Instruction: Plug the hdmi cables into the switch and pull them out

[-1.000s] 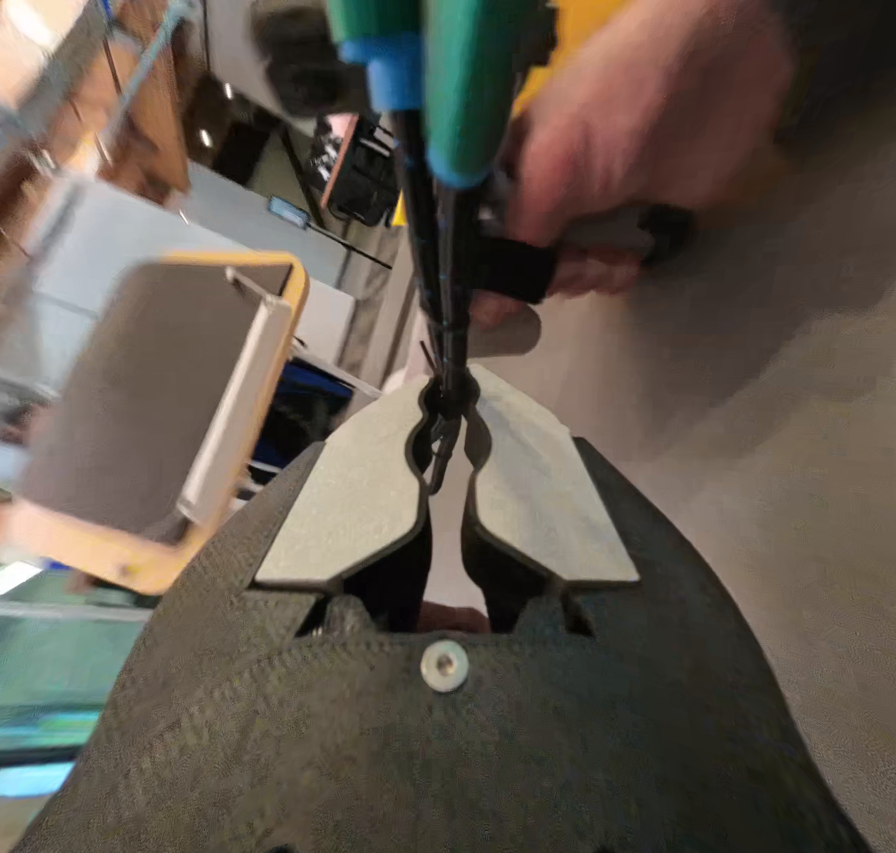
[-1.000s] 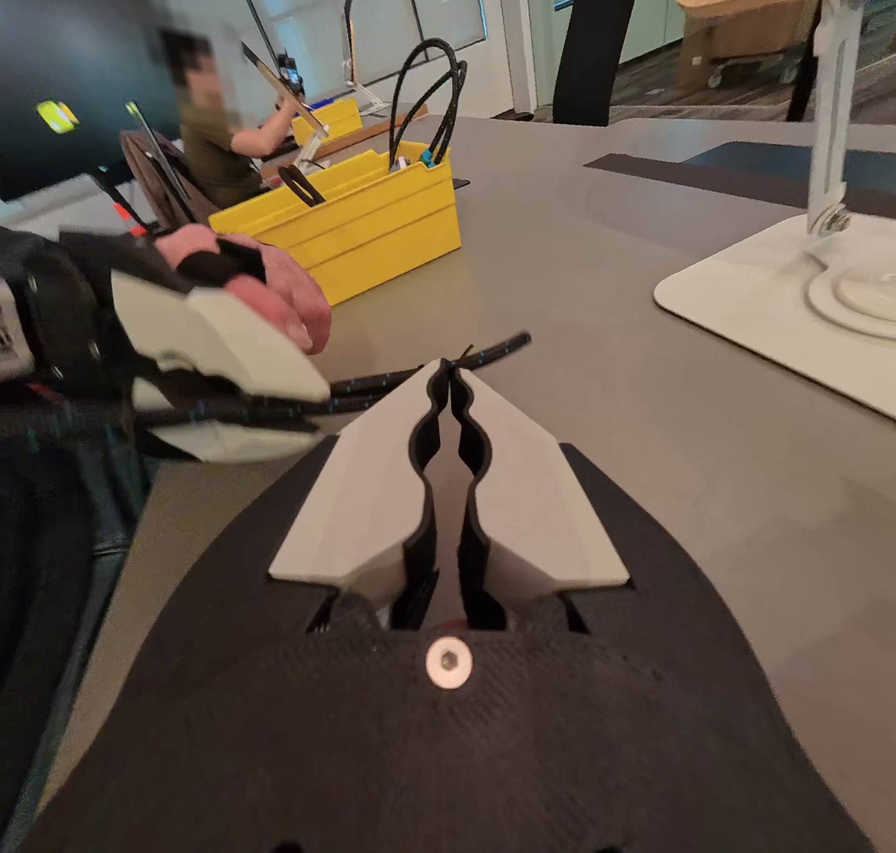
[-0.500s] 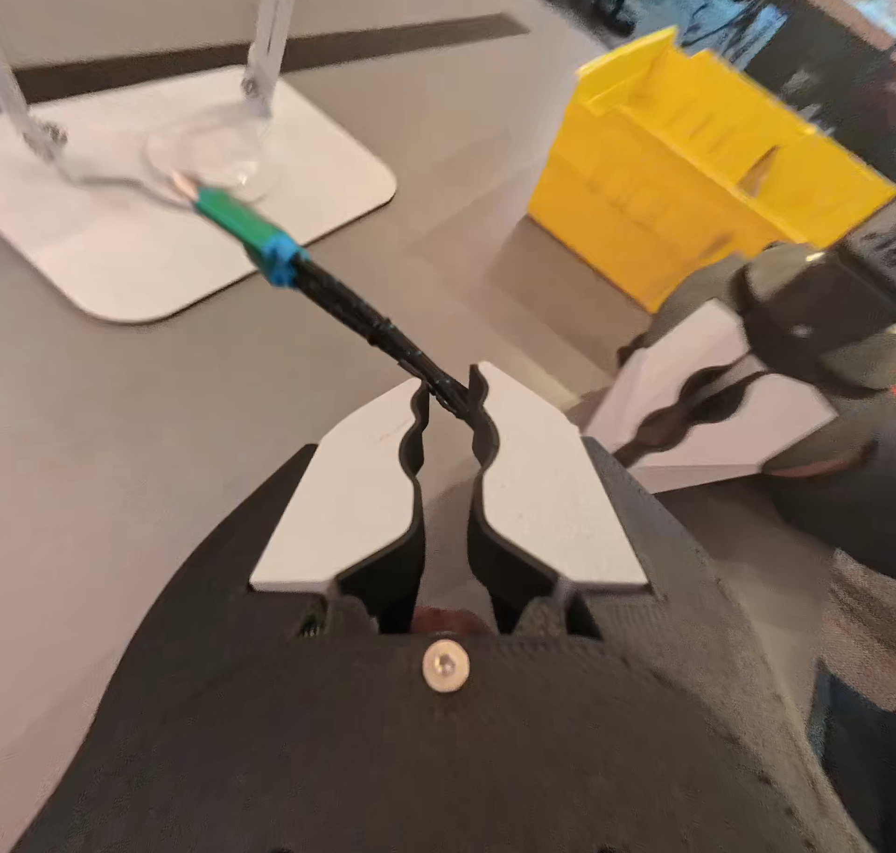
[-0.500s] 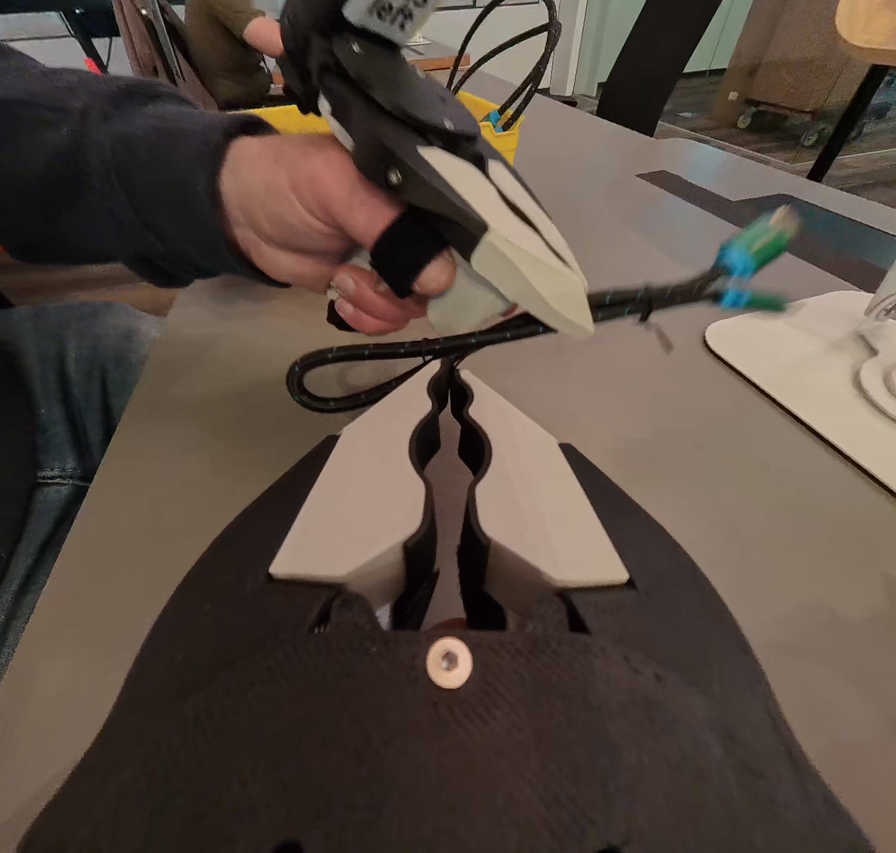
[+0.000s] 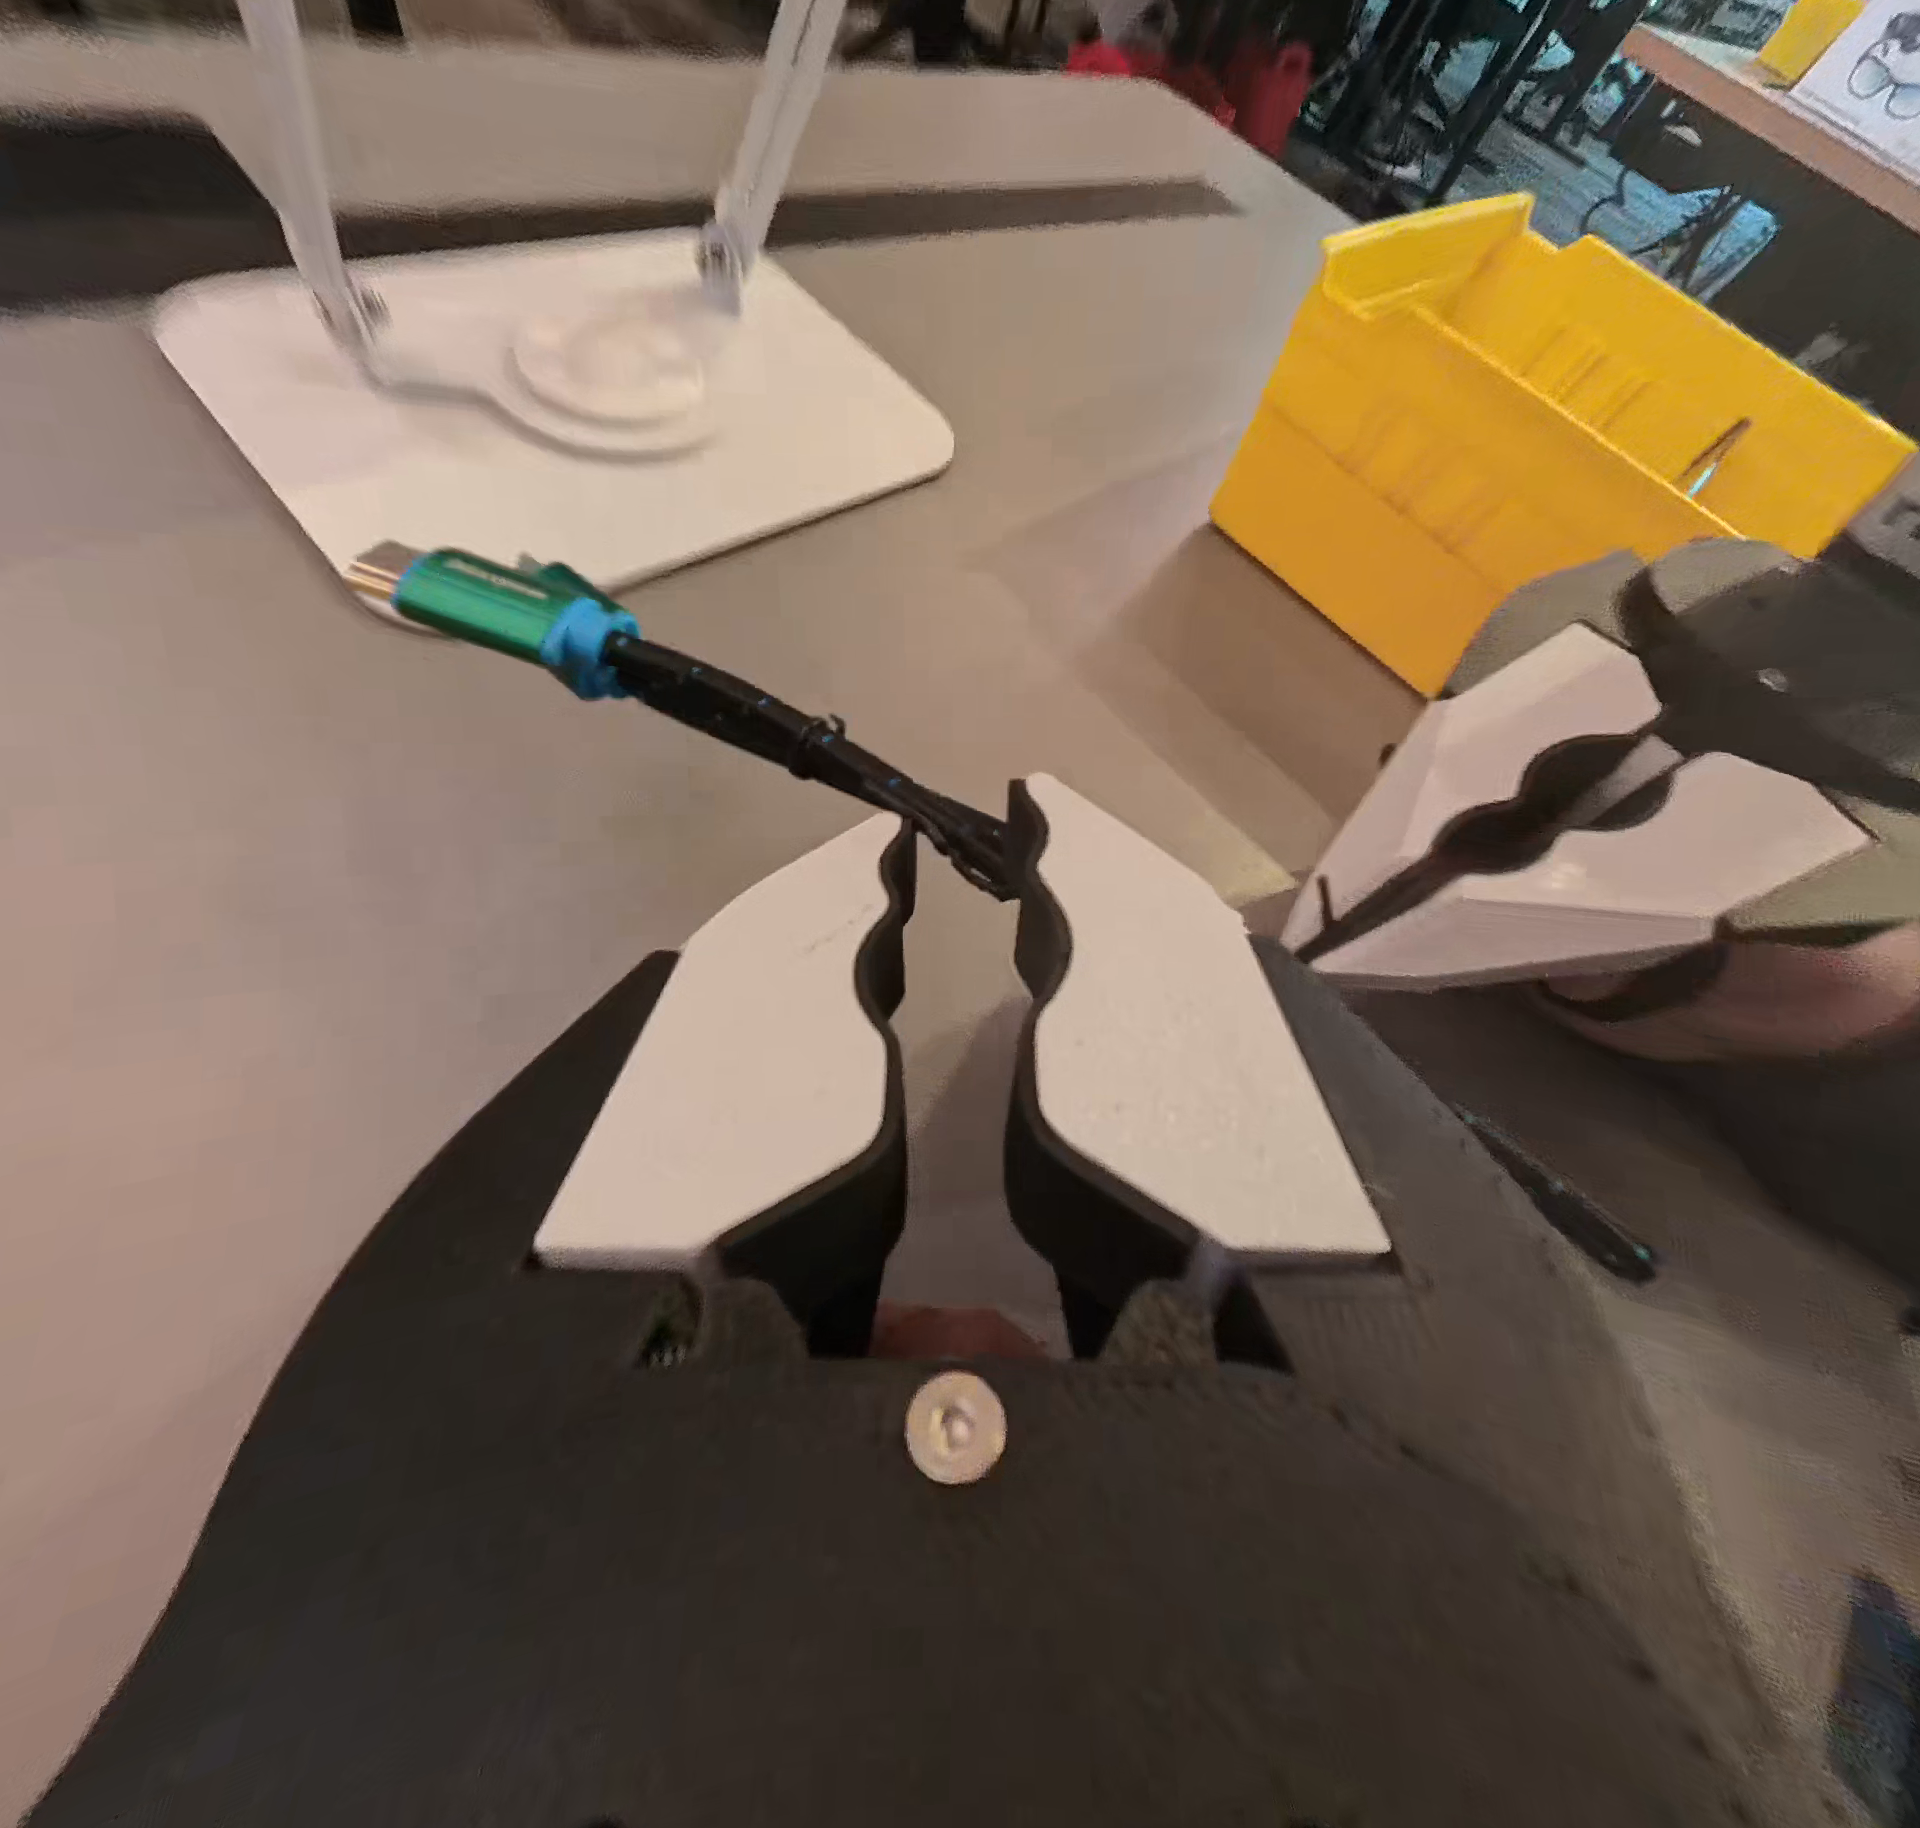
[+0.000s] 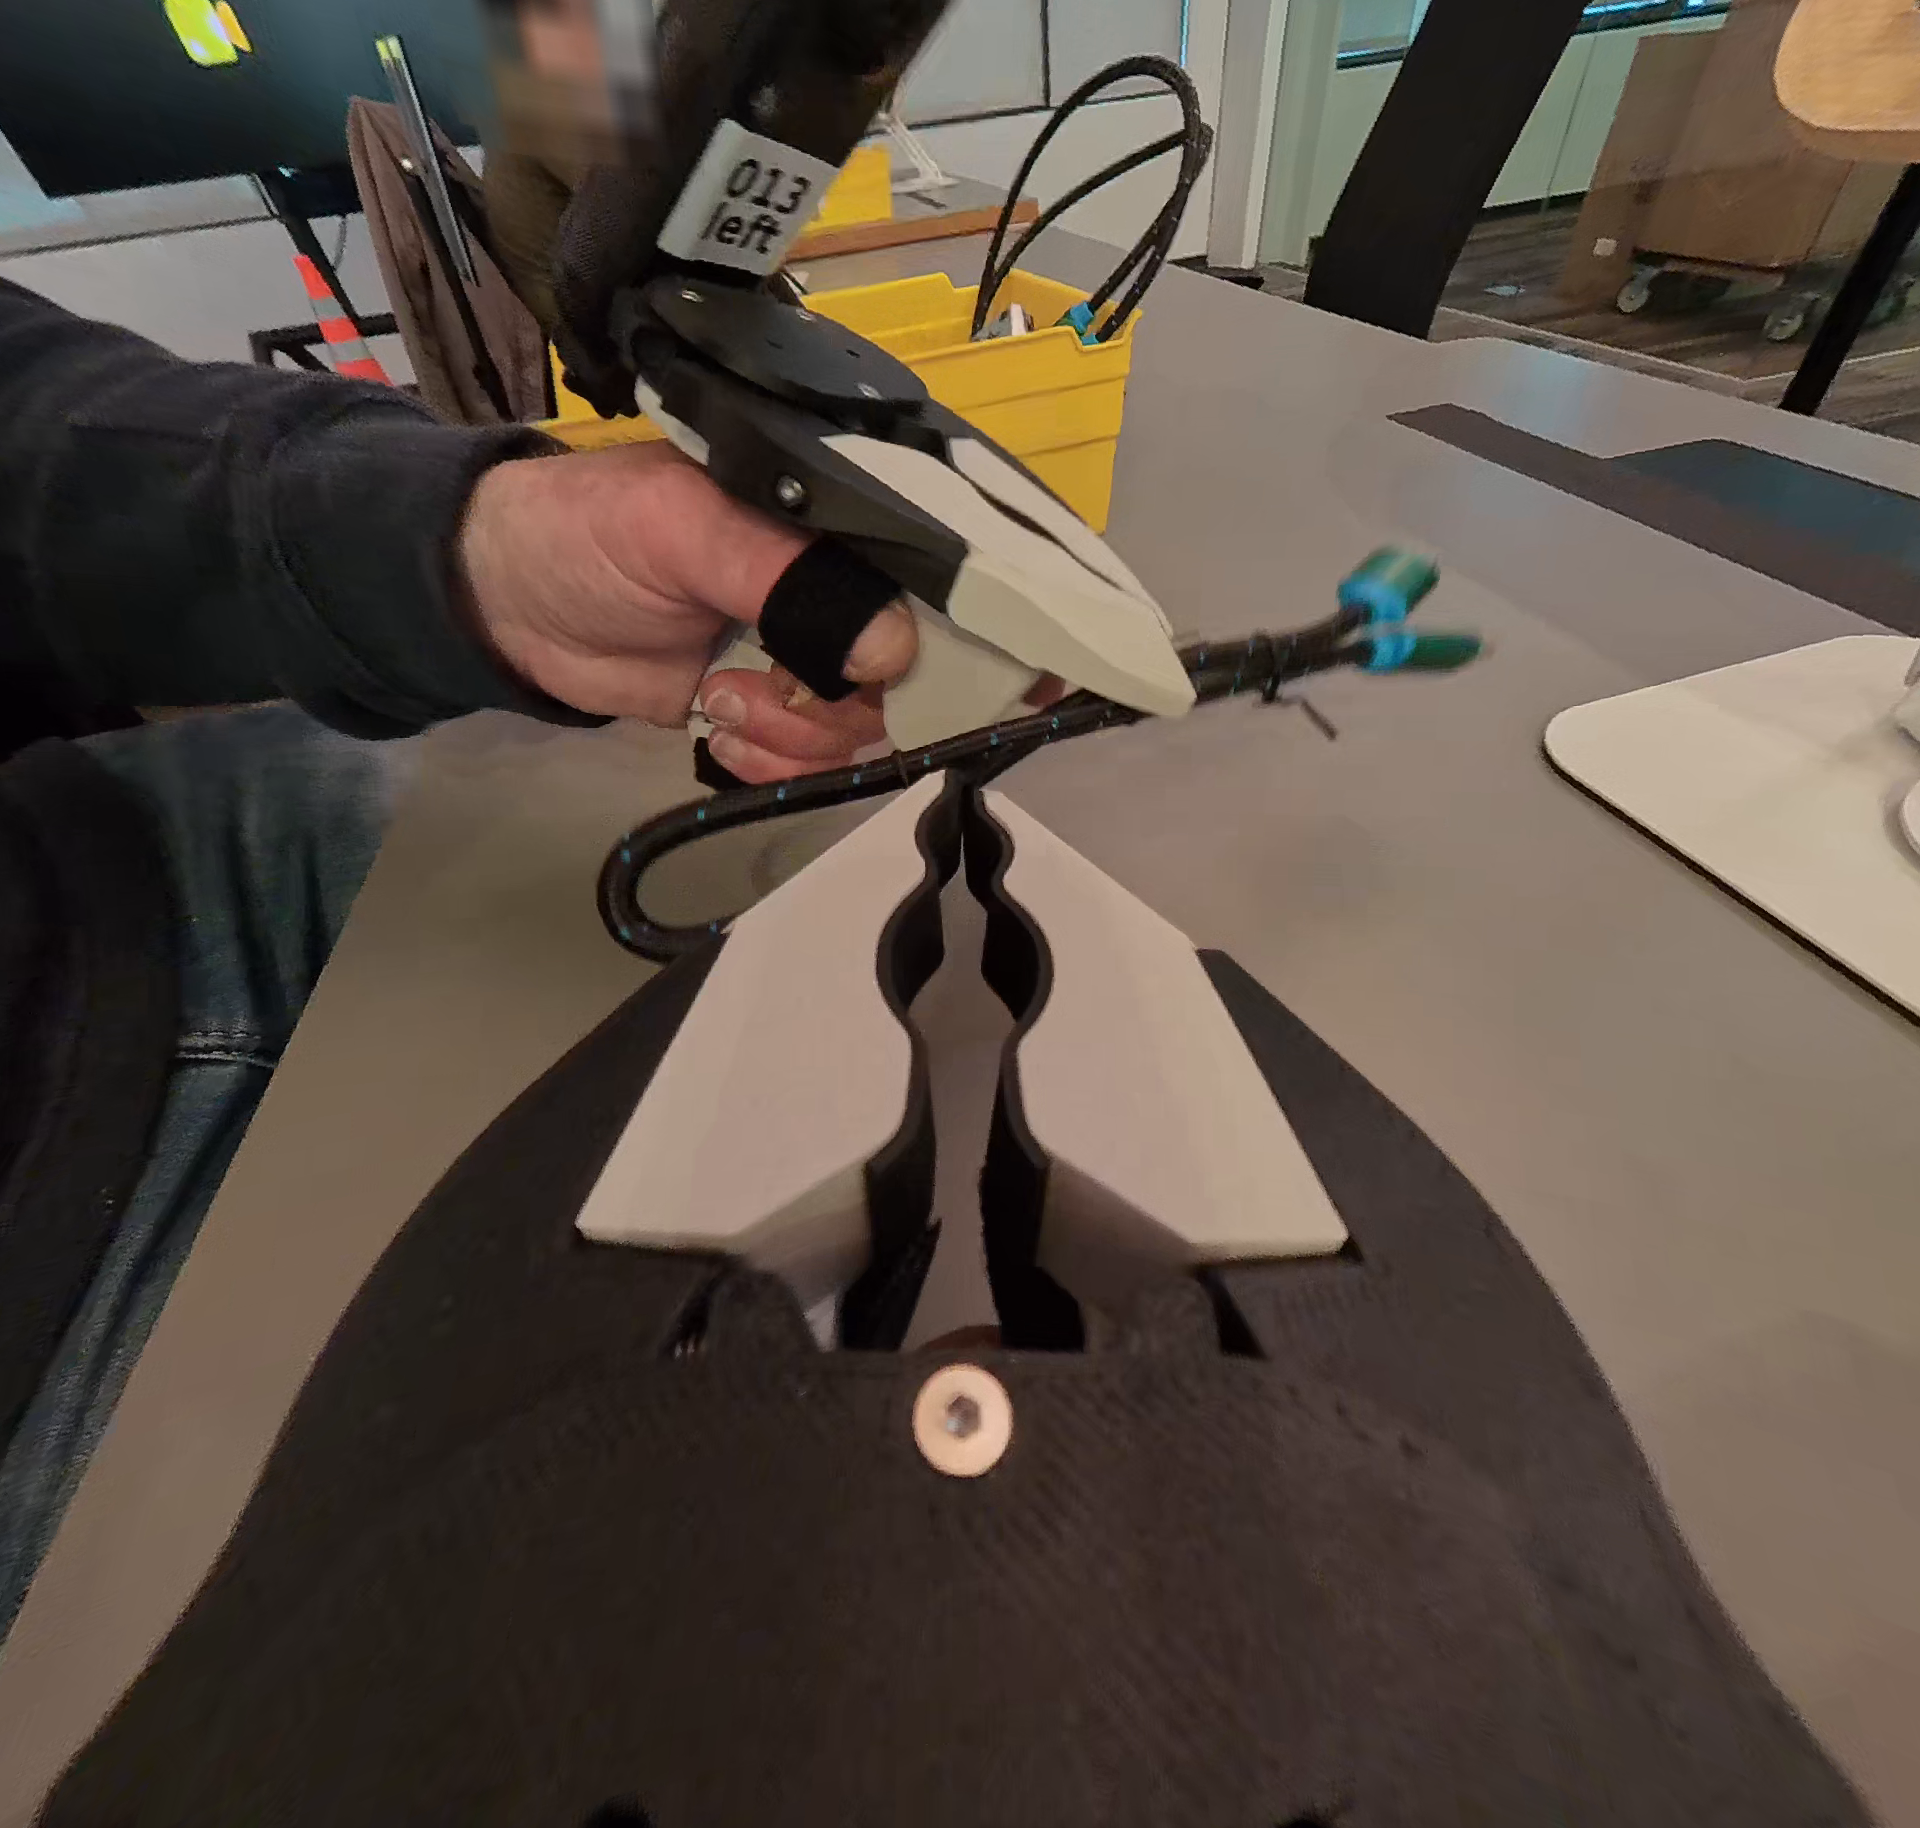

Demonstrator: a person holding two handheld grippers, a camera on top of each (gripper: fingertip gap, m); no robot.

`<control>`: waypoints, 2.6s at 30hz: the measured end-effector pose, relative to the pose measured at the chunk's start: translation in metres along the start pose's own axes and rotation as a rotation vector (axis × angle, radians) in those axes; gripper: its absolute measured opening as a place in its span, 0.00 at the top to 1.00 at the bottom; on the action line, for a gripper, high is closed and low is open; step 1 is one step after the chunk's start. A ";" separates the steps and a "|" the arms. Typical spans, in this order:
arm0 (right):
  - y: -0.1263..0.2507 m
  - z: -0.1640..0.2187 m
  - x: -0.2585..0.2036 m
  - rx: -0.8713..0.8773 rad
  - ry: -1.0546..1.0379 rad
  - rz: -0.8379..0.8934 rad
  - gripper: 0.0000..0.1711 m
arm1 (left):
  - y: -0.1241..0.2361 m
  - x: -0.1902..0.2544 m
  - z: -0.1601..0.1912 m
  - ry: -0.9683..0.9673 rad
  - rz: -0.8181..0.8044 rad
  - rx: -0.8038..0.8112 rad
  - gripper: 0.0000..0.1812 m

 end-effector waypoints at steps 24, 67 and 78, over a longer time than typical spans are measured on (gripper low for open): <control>0.013 -0.001 0.011 0.050 -0.123 -0.042 1.00 | 0.036 0.007 0.011 -0.340 -0.162 -0.083 0.59; 0.034 -0.070 -0.061 0.003 0.748 0.502 1.00 | 0.014 0.050 -0.028 0.135 0.507 0.115 0.98; 0.026 -0.067 -0.039 0.155 0.139 0.129 0.91 | 0.021 0.070 -0.035 -0.060 0.372 0.093 0.98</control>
Point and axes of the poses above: each gripper's, where its closed fingertips meet, y back along the fingers, z out of its underside, x = y × z across the jaws, the point moved 9 cm from there along y, back along the fingers, and after that the axes turned 10 degrees about -y, right-handed, at the moved point
